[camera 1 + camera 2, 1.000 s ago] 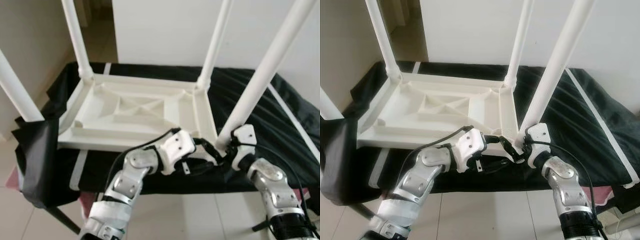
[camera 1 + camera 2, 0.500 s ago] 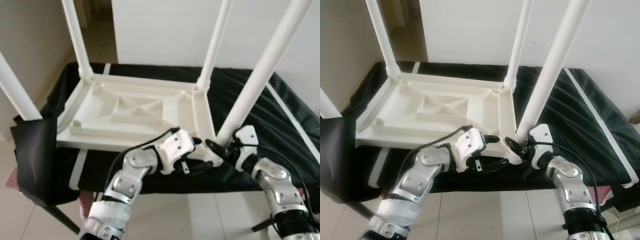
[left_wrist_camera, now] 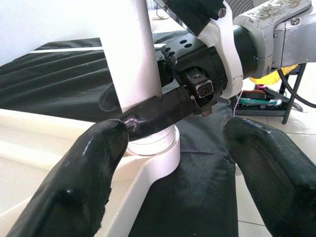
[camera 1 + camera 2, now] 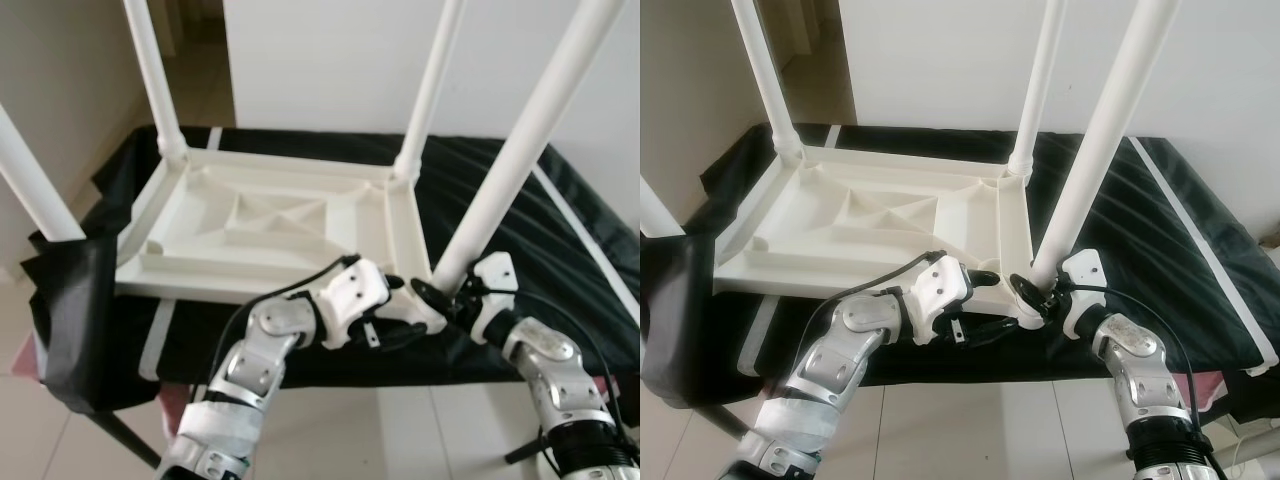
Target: Building children table
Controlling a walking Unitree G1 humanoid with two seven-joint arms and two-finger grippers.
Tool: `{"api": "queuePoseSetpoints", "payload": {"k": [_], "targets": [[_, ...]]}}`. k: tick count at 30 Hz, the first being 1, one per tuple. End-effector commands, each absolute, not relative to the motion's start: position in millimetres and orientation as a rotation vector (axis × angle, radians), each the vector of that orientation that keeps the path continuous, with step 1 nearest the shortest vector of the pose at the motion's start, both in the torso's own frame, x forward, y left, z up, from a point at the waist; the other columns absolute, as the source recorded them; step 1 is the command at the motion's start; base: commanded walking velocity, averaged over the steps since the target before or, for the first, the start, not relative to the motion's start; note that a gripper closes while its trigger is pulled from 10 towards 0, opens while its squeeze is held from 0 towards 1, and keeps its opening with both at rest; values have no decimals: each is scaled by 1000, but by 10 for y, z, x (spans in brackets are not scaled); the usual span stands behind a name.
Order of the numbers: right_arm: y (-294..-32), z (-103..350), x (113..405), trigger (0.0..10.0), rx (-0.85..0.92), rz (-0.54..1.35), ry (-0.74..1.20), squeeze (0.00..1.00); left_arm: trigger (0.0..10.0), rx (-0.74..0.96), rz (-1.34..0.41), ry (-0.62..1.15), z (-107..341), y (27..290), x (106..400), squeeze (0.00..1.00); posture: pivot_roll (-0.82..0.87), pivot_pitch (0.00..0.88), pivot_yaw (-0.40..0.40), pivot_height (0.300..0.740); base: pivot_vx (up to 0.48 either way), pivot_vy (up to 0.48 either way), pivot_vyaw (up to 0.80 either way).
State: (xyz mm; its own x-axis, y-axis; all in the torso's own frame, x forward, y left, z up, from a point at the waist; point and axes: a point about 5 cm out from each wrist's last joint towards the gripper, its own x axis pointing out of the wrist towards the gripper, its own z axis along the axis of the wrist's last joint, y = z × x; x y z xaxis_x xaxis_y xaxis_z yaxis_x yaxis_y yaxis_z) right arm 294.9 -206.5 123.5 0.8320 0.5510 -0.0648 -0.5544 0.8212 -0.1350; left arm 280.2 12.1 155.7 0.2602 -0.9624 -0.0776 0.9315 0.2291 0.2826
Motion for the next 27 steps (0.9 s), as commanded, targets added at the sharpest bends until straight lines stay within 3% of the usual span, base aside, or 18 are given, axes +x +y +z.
{"api": "queuePoseSetpoints", "payload": {"k": [1, 17, 27], "targets": [[-2035, 1080, 2881, 10000, -144, 598, 85, 0, 10000, 281, -1224, -121, 1542, 94, 2841, 0, -66, 0, -28, 740, 0, 0, 0], [-1954, 1079, 2788, 10000, -39, 468, 35, 0, 10000, 275, -1229, -120, 1517, 74, 2805, 0, -62, 0, -43, 740, 0, 0, 0], [-2041, 962, 2837, 10000, 16, 114, 89, 0, 10000, 284, -1233, -124, 1510, 87, 2795, 0, -50, 0, -44, 740, 0, 0, 0]]}}
